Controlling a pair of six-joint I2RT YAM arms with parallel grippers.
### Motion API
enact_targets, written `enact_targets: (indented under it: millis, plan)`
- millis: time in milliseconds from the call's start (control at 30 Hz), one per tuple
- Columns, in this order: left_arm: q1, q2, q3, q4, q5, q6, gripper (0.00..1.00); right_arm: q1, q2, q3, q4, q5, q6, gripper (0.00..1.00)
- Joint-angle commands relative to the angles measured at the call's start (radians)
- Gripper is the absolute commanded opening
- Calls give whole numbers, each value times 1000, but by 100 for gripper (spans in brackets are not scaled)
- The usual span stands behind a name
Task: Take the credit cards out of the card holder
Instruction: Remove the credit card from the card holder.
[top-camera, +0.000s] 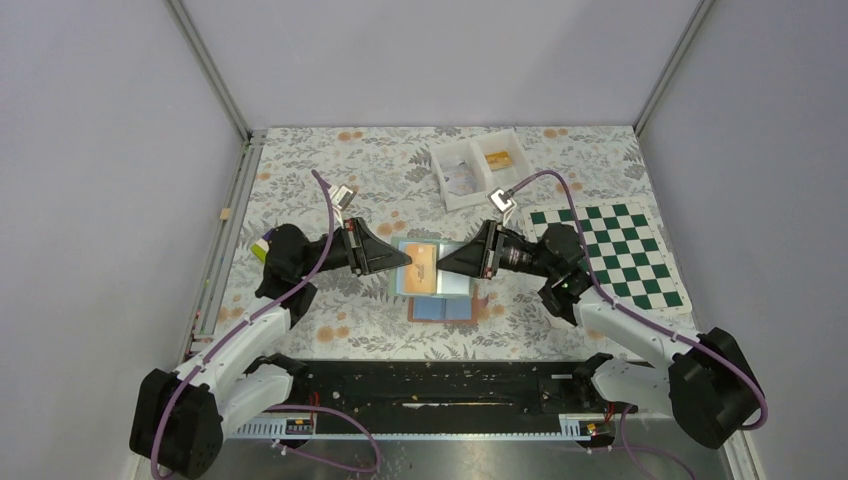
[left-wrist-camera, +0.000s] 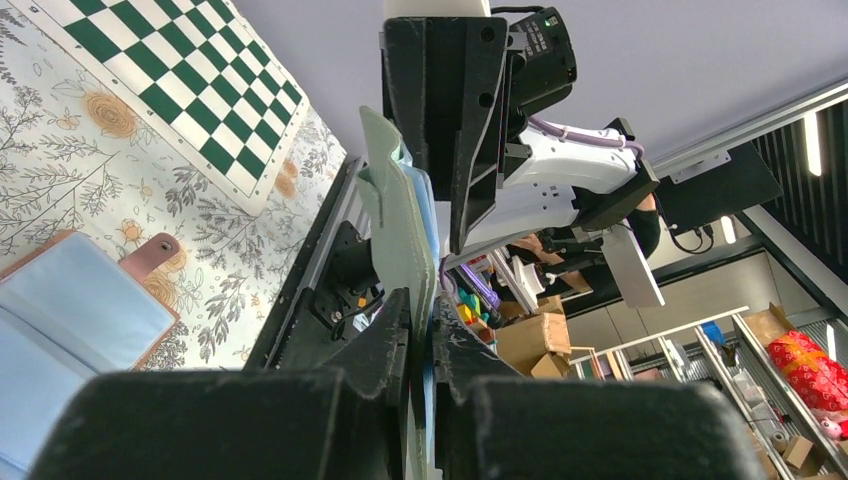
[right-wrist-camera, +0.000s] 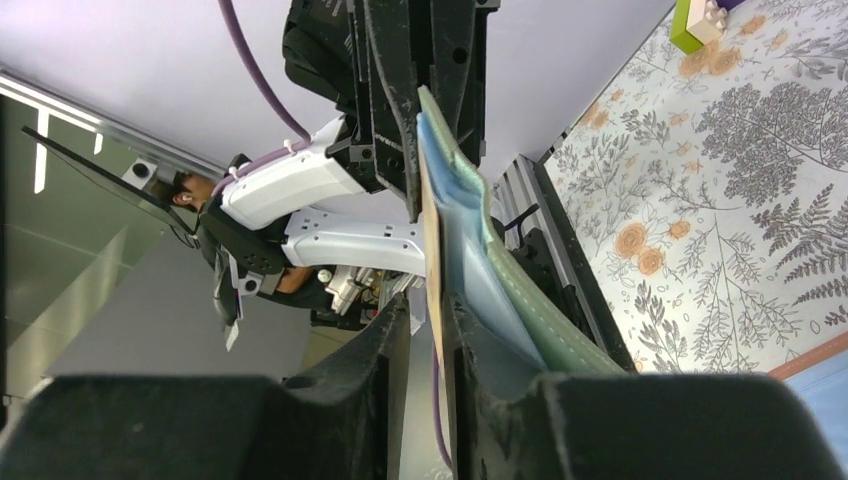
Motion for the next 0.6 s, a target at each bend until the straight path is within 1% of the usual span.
enact_targets:
  millis: [0,167,267,333,467,567]
  plan:
    - [5,-26,26,71,24,-15,0,-1,50,60,58,-14,46,28]
    - [4,-18,19,102,24,-34,0,6,102,69,102,-16,83,27]
    - [4,-17,19,97,26,-33,0,12,108,68,132,-15,92,18]
    - [4,-14,16,97,24,-31,0,18,111,70,139,-17,88,15]
    - [5,3,15,96,22,-34,0,26,145,71,217,-52,118,20]
    - [4,9,13,94,21,-33,0,28,175,77,257,-67,146,21]
